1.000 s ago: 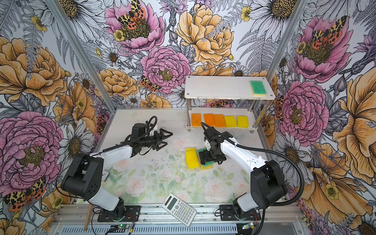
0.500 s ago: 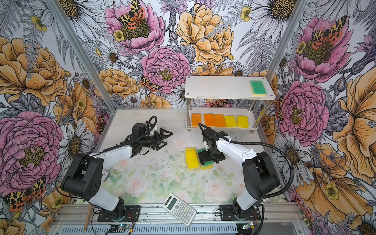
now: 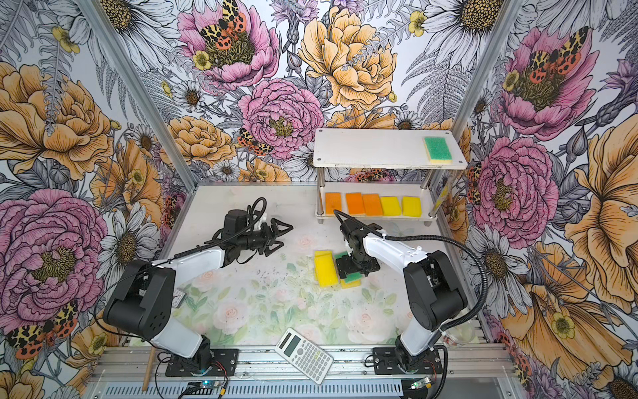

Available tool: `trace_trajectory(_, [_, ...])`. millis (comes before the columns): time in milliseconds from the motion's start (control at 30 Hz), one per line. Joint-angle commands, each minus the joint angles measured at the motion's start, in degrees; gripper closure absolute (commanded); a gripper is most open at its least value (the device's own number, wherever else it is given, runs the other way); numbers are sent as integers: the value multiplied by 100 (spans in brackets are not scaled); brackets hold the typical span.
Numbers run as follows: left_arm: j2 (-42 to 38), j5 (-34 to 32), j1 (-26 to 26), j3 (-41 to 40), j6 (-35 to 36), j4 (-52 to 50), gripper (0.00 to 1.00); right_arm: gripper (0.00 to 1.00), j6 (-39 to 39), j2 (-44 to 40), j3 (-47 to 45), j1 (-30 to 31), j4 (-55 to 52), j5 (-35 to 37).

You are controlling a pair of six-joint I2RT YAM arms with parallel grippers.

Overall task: Arrange cleaning sponges on a shelf
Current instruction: Pick up the cleaning sponge.

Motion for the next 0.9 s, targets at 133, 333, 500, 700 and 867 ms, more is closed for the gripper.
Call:
trace_trajectory(133, [-154, -128, 20, -103, 24, 53, 1, 5, 61, 166, 143, 57, 312, 163])
trace_trajectory(333, [-133, -119, 38, -107, 32, 54, 1, 8, 46, 255, 138, 65, 396, 250])
trace_trajectory(500, [-109, -114, 46, -96, 32, 54, 1, 12, 31, 300, 155, 74, 423, 308])
trace_trajectory(700, [-113, -104, 43, -108, 41, 57, 1, 20, 44, 326, 131, 74, 451, 356])
trace_trajectory(867, [-122, -114, 47, -135, 41, 54, 1, 28, 67, 222, 108, 74, 459, 449])
